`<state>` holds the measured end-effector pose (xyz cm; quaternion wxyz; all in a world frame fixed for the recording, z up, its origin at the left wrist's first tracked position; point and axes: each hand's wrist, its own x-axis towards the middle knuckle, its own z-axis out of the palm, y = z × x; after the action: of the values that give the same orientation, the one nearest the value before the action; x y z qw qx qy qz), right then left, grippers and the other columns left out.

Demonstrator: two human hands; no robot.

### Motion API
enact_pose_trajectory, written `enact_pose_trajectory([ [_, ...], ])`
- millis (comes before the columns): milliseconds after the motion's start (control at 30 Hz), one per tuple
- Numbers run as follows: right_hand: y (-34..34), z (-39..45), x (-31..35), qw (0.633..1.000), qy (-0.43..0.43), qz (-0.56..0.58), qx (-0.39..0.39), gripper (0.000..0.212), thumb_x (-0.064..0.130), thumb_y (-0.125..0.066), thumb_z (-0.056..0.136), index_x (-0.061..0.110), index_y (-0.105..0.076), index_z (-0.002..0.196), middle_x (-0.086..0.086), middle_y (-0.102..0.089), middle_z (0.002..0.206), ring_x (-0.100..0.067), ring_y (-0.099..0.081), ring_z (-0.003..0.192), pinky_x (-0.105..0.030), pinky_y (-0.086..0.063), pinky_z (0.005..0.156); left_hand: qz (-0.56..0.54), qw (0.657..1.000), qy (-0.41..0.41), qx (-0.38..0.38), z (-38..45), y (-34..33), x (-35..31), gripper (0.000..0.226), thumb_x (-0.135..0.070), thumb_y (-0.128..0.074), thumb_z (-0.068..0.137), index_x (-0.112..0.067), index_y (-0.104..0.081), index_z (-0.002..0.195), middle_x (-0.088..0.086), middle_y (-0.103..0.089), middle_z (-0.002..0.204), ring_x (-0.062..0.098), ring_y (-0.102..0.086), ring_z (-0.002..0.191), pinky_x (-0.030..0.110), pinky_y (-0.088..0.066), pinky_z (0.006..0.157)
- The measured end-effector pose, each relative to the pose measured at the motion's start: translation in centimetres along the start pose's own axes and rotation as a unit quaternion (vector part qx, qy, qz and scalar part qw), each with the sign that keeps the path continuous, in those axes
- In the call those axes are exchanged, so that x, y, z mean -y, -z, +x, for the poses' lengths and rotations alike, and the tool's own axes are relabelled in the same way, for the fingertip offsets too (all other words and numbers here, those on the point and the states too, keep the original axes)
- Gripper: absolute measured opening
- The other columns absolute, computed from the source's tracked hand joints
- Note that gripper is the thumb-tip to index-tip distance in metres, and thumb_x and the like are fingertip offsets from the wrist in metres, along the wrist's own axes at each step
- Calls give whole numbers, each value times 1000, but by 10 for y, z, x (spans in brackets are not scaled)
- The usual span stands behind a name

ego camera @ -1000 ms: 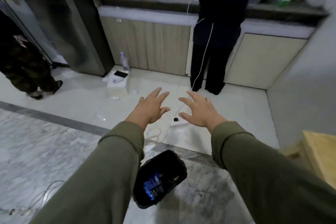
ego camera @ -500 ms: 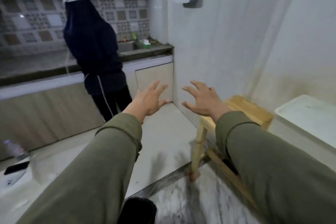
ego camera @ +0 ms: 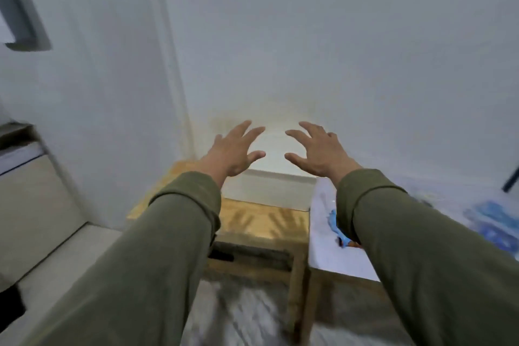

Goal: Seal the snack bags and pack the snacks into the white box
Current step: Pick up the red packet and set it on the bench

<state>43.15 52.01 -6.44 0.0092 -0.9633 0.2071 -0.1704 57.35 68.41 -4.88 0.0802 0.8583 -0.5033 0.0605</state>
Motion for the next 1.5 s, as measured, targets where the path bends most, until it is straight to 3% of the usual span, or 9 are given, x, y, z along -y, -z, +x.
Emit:
enact_pose_trajectory([
  [433, 67, -159, -295, 961, -261, -86, 7, 59, 54, -43, 90, 37, -25, 143, -3, -16, 156, -23, -15, 143, -48, -20, 112, -54, 958, -280, 26, 150, -74, -329, 61, -53, -35, 94, -36, -10, 147, -1, -3, 159, 22, -18, 144, 50, -25, 111],
  [633, 79, -240, -378, 933, -345, -103, 9, 59, 52, -47, 89, 35, -28, 143, -6, -21, 154, -24, -22, 140, -45, -22, 110, -85, 931, -351, 54, 173, -112, -446, 60, -52, -36, 94, -35, -12, 147, 0, -5, 159, 22, -18, 144, 50, -24, 112],
  [967, 71, -362, -464, 855, -511, -81, 19, 62, 56, -49, 87, 37, -27, 142, -4, -22, 153, -27, -23, 139, -50, -22, 113, -92, 855, -488, 148, 179, -192, -601, 61, -52, -38, 94, -35, -13, 147, 1, -6, 159, 24, -17, 144, 52, -22, 112],
  [1267, 26, -454, -531, 820, -566, -35, 74, 76, 60, -55, 81, 36, -21, 145, -3, -18, 155, -25, -18, 142, -49, -21, 112, -88, 803, -529, 259, 145, -283, -694, 67, -54, -43, 91, -35, -13, 147, -4, -3, 159, 18, -8, 146, 49, -11, 115],
  [1400, -2, -486, -576, 835, -540, -18, 106, 78, 59, -56, 82, 38, -17, 146, -1, -16, 156, -23, -14, 143, -49, -16, 113, -108, 804, -514, 278, 134, -324, -725, 72, -59, -48, 87, -35, -14, 147, -7, -5, 159, 16, -1, 146, 50, -5, 115],
  [1500, -28, -510, -616, 864, -491, -15, 109, 83, 62, -58, 77, 38, -18, 145, -1, -17, 156, -23, -13, 144, -52, -15, 114, -93, 824, -483, 280, 129, -357, -748, 77, -64, -50, 83, -38, -14, 146, -9, -2, 159, 15, 6, 146, 54, 2, 116],
])
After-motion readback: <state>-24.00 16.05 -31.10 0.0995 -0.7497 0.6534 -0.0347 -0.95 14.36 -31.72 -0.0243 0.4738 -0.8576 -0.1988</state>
